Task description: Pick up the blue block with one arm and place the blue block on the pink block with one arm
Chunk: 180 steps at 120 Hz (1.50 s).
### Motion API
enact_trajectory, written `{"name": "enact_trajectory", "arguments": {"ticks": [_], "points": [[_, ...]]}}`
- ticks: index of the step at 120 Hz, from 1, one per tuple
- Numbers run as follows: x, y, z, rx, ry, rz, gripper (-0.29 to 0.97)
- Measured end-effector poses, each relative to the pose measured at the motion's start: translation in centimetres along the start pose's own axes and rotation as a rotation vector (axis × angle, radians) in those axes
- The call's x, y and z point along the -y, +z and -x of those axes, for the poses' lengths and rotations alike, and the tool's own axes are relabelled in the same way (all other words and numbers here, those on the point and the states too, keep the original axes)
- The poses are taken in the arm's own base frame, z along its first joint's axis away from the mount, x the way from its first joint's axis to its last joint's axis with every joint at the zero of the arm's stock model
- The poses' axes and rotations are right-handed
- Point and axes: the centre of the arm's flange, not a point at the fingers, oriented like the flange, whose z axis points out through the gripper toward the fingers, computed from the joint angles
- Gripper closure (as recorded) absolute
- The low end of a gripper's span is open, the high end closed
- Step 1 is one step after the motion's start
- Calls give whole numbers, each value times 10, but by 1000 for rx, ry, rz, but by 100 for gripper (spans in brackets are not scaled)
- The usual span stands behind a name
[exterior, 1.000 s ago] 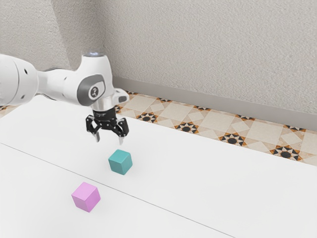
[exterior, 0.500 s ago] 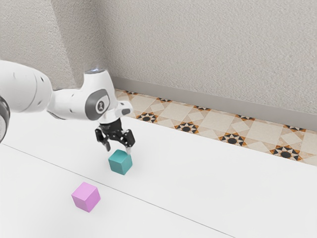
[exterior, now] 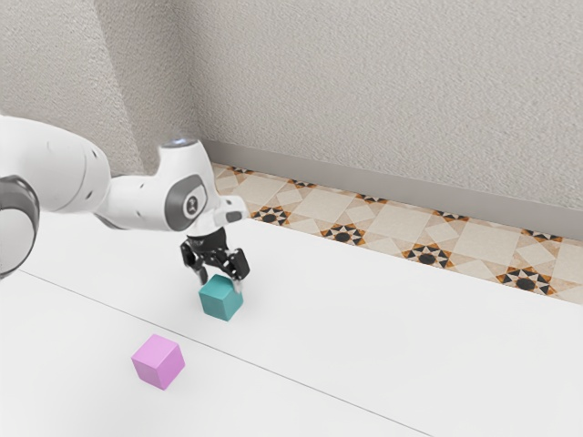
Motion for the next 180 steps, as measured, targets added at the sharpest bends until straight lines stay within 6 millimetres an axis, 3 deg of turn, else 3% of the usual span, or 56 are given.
{"name": "enact_trajectory", "arguments": {"ticks": [54, 101, 120, 134, 148, 160, 170, 180], "points": [[0, -1, 18, 2, 68, 15, 0], [1, 22, 20, 30, 79, 24, 0], [-1, 16, 19, 21, 94, 19, 24], [-1, 2, 21, 2, 98, 17, 28], [-4, -36, 46, -36, 97, 28, 29], [-9, -73, 99, -66, 79, 51, 30], [-9, -85, 142, -71, 56, 70, 31], [-13, -88, 168, -71, 40, 72, 30]]}}
